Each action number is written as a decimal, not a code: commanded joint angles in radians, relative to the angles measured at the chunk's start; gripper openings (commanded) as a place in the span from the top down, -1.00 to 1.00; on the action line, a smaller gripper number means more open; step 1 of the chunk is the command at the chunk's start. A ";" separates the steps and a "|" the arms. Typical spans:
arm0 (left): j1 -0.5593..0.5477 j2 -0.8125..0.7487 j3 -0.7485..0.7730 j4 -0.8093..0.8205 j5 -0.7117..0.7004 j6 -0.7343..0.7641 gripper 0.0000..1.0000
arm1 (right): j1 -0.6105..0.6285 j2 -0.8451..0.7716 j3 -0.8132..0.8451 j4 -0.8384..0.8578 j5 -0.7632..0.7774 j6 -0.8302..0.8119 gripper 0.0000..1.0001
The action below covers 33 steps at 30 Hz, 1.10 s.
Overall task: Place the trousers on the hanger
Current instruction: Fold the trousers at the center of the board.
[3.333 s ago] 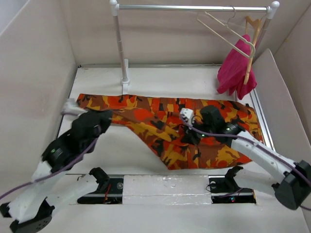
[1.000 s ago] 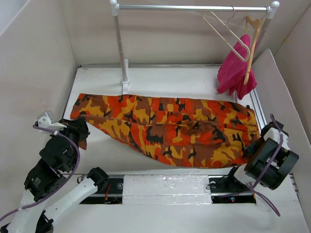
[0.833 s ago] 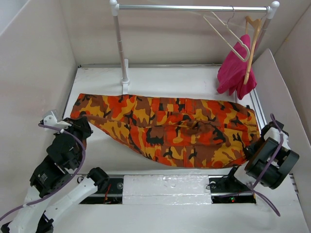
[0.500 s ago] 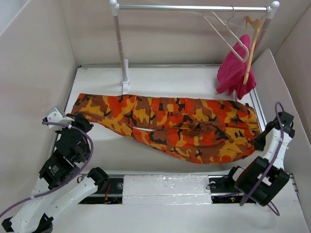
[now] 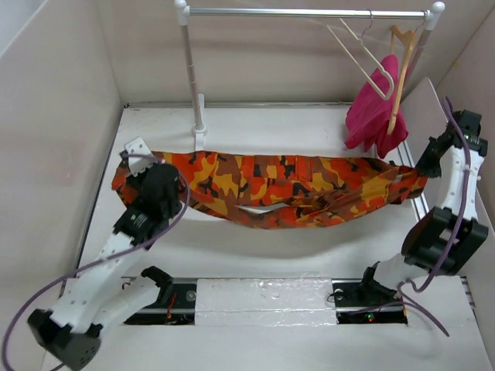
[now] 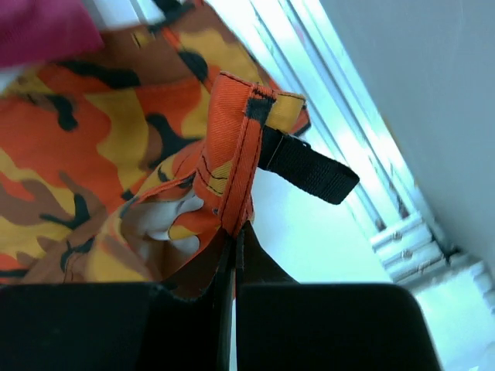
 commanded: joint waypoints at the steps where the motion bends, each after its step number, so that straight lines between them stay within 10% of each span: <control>1: 0.291 0.141 0.047 0.029 0.203 -0.017 1.00 | 0.009 0.106 0.143 0.038 0.003 -0.051 1.00; 13: 0.584 0.771 0.490 -0.053 0.414 -0.046 1.00 | 0.037 0.513 0.475 0.068 -0.117 -0.054 1.00; 16: 0.584 0.917 0.614 -0.018 0.397 0.006 1.00 | 0.037 0.638 0.580 0.028 -0.161 -0.057 0.75; 17: 0.584 1.036 0.751 -0.085 0.379 -0.010 0.87 | 0.037 0.677 0.643 0.038 -0.227 -0.057 0.24; 18: 0.584 1.037 0.752 -0.086 0.378 -0.010 0.86 | 0.037 0.686 0.643 0.049 -0.227 -0.057 0.24; 20: 0.593 1.097 0.847 -0.145 0.406 -0.013 0.34 | 0.037 0.686 0.639 0.072 -0.285 -0.060 -0.14; 21: 0.593 1.123 0.854 -0.155 0.414 -0.012 -0.28 | 0.028 0.677 0.620 0.099 -0.293 -0.059 -0.22; 23: 0.605 1.119 0.846 -0.165 0.450 -0.019 -0.59 | 0.003 0.599 0.515 0.147 -0.316 -0.059 -0.32; 33: 0.823 0.777 0.366 -0.054 0.823 -0.205 -0.37 | -0.058 0.093 -0.117 0.459 -0.399 -0.027 -0.08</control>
